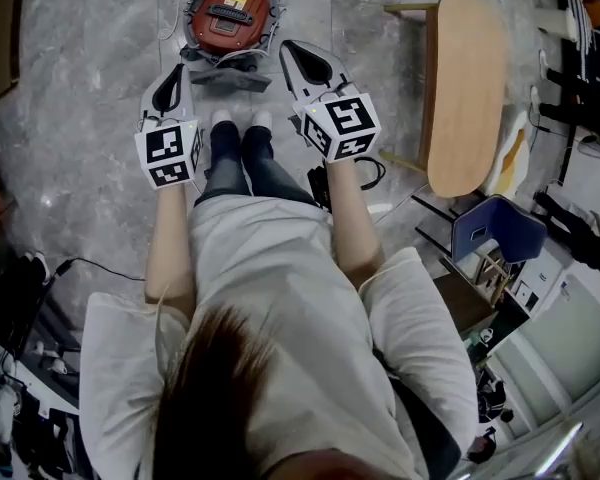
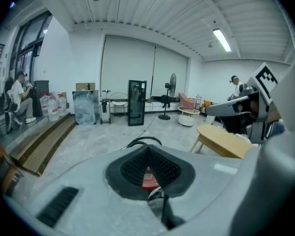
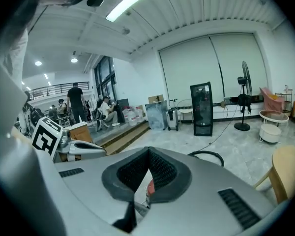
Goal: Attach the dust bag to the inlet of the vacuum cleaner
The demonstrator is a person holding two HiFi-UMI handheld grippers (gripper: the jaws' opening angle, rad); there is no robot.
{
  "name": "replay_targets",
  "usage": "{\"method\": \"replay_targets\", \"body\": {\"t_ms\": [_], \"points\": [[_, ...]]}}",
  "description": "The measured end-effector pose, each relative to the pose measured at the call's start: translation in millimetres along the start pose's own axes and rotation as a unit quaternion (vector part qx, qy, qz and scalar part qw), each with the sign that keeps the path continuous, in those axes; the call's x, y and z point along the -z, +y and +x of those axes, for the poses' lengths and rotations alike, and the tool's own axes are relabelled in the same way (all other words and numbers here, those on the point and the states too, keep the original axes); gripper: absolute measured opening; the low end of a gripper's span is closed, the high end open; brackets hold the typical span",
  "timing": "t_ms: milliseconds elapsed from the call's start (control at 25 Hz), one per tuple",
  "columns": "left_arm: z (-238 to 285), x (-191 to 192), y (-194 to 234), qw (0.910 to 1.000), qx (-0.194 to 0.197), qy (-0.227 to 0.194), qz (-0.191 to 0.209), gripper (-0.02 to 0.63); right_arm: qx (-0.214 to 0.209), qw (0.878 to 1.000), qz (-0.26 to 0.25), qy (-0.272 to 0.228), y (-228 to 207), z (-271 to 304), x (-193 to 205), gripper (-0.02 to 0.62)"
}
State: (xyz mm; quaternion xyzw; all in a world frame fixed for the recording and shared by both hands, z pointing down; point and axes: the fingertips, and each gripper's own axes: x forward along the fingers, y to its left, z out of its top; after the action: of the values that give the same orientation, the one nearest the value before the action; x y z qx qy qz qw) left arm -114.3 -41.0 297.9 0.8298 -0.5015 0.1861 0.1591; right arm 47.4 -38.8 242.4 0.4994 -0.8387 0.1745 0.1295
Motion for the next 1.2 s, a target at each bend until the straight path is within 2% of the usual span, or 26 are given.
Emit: {"method": "replay_targets", "body": {"t_ms": [160, 360, 560, 800, 1200], "points": [[-12, -44, -16, 0.9992, 0.016, -0.033, 0.016, 0.015, -0.002, 1.0, -0.008, -0.022, 6, -17, -32, 0.002], [-32, -94, -26, 0.9962, 0.02, -0.062, 0.057, 0.015, 0.001, 0.999, -0.025, -0.041, 17, -43, -65, 0.002], [-54, -134, -35, 0.9938, 0.03, -0.1, 0.038, 0.015, 0.003, 0.997, -0.031, -0.072, 19, -71, -96, 0.002], [-75, -166, -48, 0.9892, 0.055, -0.134, 0.019, 0.015, 0.006, 0.994, -0.009, -0.112, 20, -97, -122, 0.002], [-88, -194, -69, 0.9815, 0.083, -0.168, 0.039, 0.015, 0.02, 0.993, -0.03, -0.109, 28, -121, -134, 0.003]]}}
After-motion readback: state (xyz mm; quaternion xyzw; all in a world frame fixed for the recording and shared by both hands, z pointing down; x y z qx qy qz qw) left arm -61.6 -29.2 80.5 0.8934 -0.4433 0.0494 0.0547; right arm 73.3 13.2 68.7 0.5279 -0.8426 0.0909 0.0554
